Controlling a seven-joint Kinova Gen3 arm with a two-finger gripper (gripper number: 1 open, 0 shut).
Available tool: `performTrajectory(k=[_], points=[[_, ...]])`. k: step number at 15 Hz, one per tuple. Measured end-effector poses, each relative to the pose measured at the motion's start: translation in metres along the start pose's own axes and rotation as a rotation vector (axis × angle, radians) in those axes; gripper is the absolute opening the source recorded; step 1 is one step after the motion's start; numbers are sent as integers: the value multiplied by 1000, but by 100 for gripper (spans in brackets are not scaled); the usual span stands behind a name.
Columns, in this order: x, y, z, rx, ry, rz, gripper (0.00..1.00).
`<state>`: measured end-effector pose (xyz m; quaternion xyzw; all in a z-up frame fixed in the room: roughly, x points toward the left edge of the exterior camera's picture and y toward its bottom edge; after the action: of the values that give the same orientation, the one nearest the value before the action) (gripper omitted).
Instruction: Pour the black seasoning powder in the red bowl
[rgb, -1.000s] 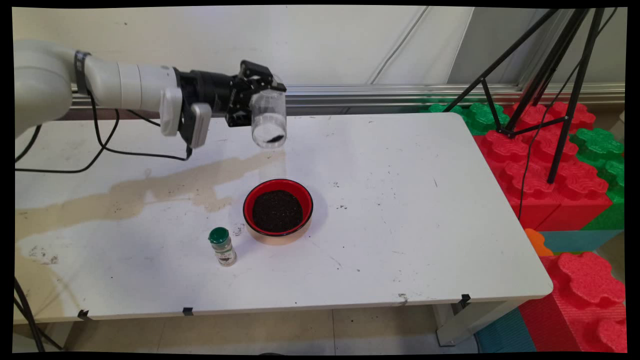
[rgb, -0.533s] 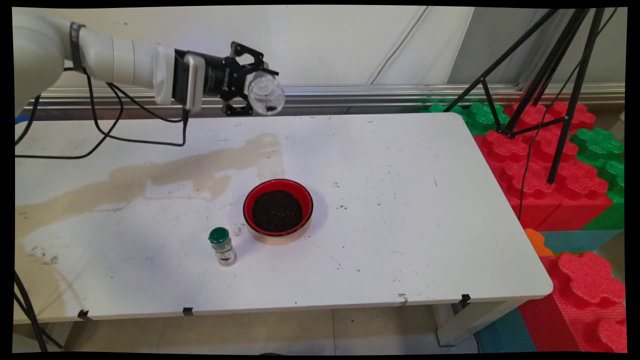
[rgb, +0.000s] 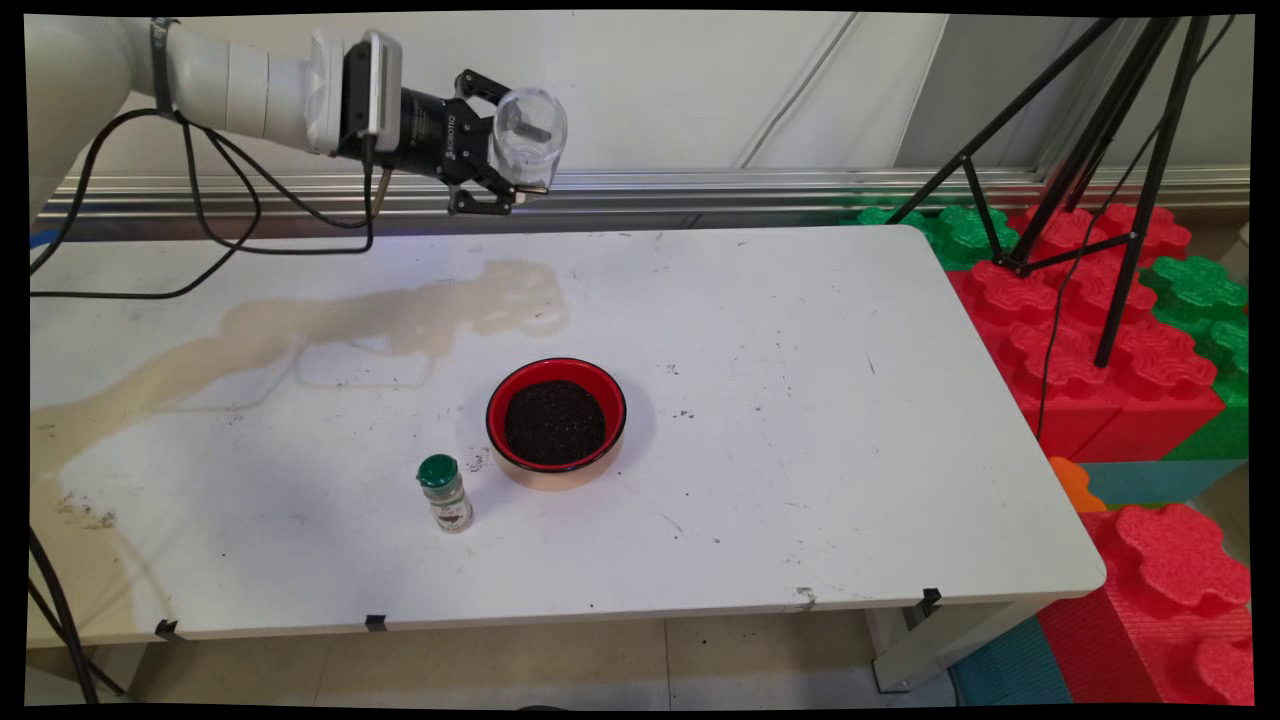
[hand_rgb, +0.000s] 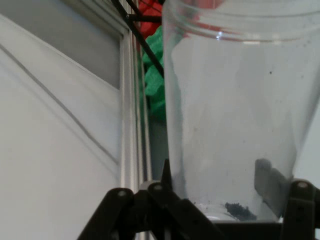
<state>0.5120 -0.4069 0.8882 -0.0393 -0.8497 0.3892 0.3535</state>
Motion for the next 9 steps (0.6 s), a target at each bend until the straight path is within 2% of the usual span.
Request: performTrajectory(k=[2,9], points=[[-9,-5,6,-21,22,-110,0],[-37,-4,28,-92,79,-390,0]])
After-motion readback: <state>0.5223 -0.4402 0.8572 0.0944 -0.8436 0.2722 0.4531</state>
